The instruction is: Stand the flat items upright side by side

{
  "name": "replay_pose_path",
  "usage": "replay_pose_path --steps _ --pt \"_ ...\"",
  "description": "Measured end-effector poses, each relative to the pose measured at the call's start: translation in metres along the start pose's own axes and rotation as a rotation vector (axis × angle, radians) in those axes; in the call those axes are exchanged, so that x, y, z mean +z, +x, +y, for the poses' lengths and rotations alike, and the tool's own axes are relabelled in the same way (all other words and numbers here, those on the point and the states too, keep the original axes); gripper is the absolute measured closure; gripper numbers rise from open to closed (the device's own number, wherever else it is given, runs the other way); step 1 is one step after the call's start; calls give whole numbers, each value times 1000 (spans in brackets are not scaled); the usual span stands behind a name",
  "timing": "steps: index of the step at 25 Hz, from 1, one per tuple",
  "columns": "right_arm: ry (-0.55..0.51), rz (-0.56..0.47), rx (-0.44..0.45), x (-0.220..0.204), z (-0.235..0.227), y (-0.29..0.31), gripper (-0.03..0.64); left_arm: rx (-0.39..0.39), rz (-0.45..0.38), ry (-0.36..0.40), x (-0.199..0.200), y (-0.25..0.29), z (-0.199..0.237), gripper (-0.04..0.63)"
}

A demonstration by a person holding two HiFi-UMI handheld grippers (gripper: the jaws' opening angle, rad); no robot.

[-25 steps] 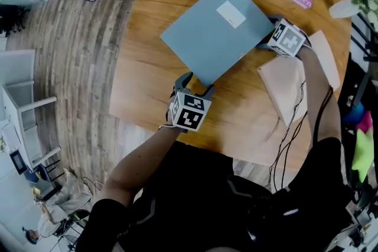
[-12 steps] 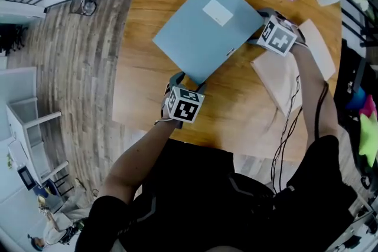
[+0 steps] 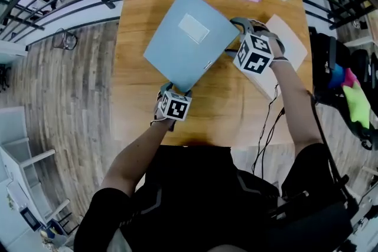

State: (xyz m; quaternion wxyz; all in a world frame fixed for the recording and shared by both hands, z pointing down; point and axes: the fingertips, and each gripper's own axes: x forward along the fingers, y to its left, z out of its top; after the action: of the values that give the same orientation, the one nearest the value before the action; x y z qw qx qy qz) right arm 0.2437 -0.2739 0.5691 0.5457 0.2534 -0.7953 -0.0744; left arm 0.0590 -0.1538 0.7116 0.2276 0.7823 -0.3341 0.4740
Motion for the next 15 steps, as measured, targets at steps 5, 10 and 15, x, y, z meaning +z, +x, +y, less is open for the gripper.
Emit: replay_pose_path --steps 5,10,15 --pt "-24 13 -79 31 10 -33 184 -37 -15 32 -3 2 7 261" --pt "-89 7 -150 70 15 -51 186 -58 -11 32 -3 4 16 261" --pt "-97 -27 -178 96 33 -68 192 -75 10 65 -11 6 21 261"
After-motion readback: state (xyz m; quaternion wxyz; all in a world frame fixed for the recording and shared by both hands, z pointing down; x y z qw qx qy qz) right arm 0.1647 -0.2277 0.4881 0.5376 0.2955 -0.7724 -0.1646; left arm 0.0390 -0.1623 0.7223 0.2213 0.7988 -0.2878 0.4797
